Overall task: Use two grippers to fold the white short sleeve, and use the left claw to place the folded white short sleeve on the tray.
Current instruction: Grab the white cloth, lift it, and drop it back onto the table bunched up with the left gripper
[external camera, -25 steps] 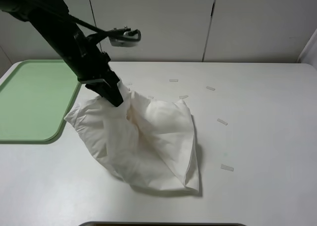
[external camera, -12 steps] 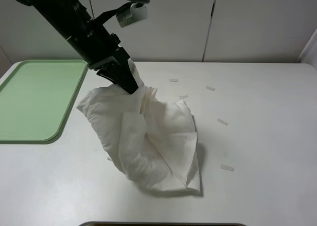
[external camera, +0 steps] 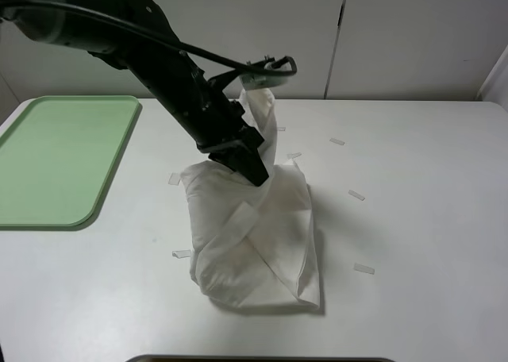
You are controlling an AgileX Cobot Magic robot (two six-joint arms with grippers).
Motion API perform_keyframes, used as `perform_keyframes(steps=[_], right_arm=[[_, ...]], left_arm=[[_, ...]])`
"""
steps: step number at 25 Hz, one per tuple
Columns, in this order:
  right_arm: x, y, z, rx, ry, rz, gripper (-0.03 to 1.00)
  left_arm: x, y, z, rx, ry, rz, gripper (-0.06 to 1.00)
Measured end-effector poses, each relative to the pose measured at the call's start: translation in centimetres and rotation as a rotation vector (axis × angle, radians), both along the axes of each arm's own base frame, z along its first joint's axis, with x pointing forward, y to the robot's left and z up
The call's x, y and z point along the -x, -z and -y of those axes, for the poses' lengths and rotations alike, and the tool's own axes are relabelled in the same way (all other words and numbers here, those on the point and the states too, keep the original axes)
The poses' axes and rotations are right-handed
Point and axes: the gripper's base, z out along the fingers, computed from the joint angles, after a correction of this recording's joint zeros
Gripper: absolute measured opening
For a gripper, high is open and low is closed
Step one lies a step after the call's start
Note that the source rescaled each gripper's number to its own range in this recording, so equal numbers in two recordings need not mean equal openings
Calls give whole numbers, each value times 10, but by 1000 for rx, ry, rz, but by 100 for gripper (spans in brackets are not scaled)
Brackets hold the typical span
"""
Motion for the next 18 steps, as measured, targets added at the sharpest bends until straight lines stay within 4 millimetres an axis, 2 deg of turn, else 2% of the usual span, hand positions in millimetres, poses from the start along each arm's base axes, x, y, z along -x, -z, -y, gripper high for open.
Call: perform_keyframes(steps=[3, 6, 7, 8, 10, 12, 14, 18], right_arm=[[0, 0, 0, 0, 0, 0, 100], [0, 0, 0, 0, 0, 0, 100], [0, 0, 0, 0, 0, 0, 100], [0, 0, 0, 0, 0, 0, 100], [0, 0, 0, 0, 0, 0, 100], [0, 0, 0, 0, 0, 0, 100], [0, 0, 0, 0, 0, 0, 100], [0, 0, 0, 0, 0, 0, 100]], left_arm=[[4, 20, 15, -4, 28, -14, 9], [7, 24, 22, 15, 60, 2, 14], [9, 24, 25, 32, 79, 14, 21], [12, 22, 34, 94, 126, 53, 38], [14, 17, 44, 198, 165, 99, 59], [15, 15, 47, 236, 179, 116, 62], [22, 7, 57, 350, 253, 159, 68], [28, 2, 62, 429, 320, 176, 69]])
